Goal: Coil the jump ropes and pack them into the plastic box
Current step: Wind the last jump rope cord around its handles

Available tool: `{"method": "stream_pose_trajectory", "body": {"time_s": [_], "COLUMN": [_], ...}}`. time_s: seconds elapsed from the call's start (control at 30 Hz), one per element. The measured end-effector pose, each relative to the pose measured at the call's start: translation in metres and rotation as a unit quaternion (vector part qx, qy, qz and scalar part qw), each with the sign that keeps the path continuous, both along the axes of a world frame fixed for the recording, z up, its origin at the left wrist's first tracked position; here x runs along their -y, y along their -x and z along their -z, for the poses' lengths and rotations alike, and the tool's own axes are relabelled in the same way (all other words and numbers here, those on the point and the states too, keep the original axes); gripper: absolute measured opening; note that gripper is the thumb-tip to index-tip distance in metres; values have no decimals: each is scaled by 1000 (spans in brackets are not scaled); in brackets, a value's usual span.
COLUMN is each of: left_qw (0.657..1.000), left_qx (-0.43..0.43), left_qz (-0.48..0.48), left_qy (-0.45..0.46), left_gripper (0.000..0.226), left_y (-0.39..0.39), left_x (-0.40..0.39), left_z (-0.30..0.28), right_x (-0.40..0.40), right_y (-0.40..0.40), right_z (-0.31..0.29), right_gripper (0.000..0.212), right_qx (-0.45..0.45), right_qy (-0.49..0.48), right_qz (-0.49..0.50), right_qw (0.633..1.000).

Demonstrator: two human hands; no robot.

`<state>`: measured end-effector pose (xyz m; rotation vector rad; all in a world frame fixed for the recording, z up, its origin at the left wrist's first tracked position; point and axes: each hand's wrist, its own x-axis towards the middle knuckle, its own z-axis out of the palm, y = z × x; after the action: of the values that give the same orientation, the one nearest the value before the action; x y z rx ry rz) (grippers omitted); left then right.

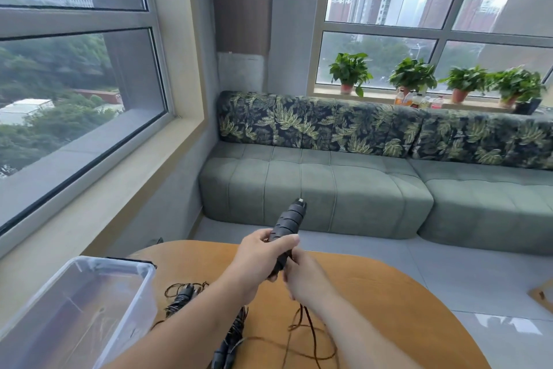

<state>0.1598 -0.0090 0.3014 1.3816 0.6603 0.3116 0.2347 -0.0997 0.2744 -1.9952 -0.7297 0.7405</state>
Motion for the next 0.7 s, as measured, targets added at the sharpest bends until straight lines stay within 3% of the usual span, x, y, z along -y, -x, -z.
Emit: {"method": "stream_pose_trajectory", "body": {"time_s": [0.1, 0.2, 0.3, 0.37, 0.5, 0.7], "left_qw": [999, 990, 985, 993, 986, 941], "left_qx": [-17, -25, -16, -26, -98, -124], "left_qz": [13, 34, 21, 11, 65, 217], "left_qy": [37, 133, 173, 117, -115, -230], "left_gripper": [40, 31, 32, 32, 36, 36], "left_y": [-3, -4, -8, -9, -2, 0], "left_x": [-4, -11, -17, -27, -55, -59], "left_z": [-2, -6, -8, -8, -12, -19], "right_x": [0, 2, 2, 5, 19, 28], "right_y": [1, 4, 13, 17, 9, -33], "right_z": [-3, -7, -11, -14, -34, -97], "right_gripper": [19, 24, 25, 24, 27, 25], "right_qx": [38, 55, 28, 27, 112, 315], "right_qy": [48, 98, 101, 115, 159, 160], "right_qz": [-33, -73, -89, -106, -162, -200], "right_qw": [998, 991, 991, 987, 967, 914]}}
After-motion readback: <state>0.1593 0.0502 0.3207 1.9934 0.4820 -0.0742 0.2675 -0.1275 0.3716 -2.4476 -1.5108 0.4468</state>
